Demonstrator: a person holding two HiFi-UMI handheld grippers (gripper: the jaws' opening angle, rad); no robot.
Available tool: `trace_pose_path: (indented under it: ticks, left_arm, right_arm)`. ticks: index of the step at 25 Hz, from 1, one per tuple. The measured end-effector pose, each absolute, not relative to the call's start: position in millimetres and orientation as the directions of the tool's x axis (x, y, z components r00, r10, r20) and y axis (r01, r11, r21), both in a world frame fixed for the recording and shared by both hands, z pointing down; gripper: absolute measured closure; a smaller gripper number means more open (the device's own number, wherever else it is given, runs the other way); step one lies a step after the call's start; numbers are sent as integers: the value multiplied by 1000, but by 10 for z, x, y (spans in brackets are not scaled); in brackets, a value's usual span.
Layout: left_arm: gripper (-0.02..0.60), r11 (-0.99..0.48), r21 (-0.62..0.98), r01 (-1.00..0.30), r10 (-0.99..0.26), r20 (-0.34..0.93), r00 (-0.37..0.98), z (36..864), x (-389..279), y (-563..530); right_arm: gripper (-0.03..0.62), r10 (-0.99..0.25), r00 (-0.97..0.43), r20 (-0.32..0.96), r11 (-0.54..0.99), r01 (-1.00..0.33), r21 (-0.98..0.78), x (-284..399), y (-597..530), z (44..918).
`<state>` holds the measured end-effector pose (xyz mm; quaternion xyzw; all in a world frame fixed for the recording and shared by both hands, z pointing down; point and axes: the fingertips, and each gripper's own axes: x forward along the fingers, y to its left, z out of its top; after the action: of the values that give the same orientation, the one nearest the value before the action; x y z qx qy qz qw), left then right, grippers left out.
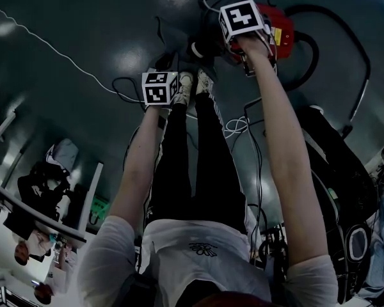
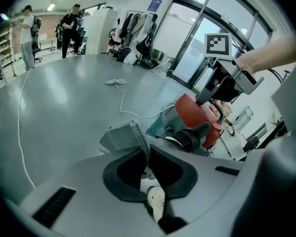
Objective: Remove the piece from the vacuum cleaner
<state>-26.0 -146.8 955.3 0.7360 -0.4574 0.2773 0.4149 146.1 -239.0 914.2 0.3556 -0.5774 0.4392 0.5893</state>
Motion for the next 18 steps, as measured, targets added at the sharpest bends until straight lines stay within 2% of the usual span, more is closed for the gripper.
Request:
trace_pose_path:
  ticks: [3,8,18]
  left_arm:
    - [555,-242,338,-909,-433,801,413,9591,-297,-1416]
    - [557,-172,210,-962,-369,892,261,9771,-886,-900]
    - [557,-102,227,-968,-379,891,249,9488,-1289,-746]
  right_arm:
    - [583,95,-47,994,372,-925,-79,1465,-2390,9122]
    - [583,103,-36,994,387,-919,-73,1462,-2357,9144]
    - [583,72,-9,997,370,-928,-35,1340,-2396,8979]
